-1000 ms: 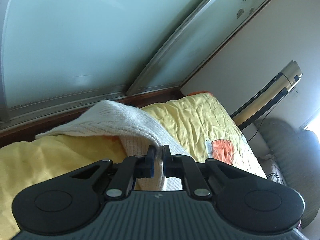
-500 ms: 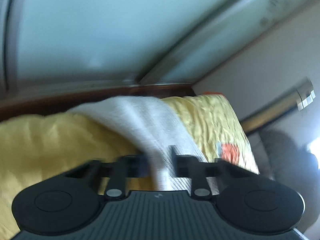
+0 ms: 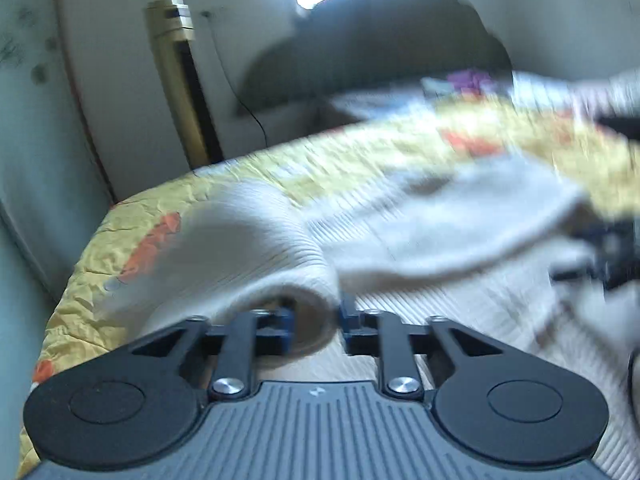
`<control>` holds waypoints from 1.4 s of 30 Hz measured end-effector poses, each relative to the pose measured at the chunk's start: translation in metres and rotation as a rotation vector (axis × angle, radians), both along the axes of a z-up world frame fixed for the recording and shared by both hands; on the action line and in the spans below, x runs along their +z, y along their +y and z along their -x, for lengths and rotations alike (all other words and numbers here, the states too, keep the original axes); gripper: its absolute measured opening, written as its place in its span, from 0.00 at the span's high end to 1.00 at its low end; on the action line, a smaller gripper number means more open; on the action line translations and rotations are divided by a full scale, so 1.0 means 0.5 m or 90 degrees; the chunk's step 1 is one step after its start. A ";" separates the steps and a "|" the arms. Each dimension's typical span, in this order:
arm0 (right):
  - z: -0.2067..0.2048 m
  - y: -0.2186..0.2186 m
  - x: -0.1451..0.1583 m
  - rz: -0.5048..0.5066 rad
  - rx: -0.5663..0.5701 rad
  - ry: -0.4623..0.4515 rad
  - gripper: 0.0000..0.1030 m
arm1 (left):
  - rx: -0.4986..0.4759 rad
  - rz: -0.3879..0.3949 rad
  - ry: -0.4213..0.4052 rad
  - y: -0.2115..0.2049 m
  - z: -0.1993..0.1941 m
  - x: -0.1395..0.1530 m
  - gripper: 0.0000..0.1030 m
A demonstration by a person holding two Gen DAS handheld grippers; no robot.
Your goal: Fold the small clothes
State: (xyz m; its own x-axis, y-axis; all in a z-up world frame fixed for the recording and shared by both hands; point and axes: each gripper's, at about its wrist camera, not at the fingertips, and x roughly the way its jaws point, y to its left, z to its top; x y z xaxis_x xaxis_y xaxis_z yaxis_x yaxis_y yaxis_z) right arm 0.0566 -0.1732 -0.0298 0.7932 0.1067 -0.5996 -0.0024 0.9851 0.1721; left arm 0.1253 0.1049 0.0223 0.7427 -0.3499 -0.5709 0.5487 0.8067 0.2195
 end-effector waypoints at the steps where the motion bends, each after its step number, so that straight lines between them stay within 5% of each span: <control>1: 0.000 0.000 0.000 -0.001 0.000 0.000 0.00 | 0.005 -0.012 0.000 -0.012 0.016 -0.012 0.52; 2: 0.000 -0.001 0.000 -0.002 0.000 -0.001 0.00 | 0.011 -0.014 -0.002 -0.018 0.031 -0.020 0.39; 4: 0.000 -0.002 0.000 -0.006 -0.001 -0.002 0.00 | 0.023 -0.008 -0.008 -0.024 0.053 -0.027 0.30; 17: 0.000 -0.001 -0.001 -0.002 -0.002 0.000 0.00 | 0.238 0.175 0.080 0.077 0.058 -0.087 0.27; 26: -0.012 0.055 0.000 0.115 0.003 0.033 0.00 | 0.275 0.159 0.073 0.083 0.057 -0.108 0.15; 32: -0.040 0.121 0.062 0.014 0.074 0.002 0.00 | 0.272 0.142 0.073 0.074 0.056 -0.110 0.12; 42: -0.118 0.371 0.137 0.261 0.232 -0.086 0.01 | 0.269 0.137 0.074 0.071 0.055 -0.111 0.10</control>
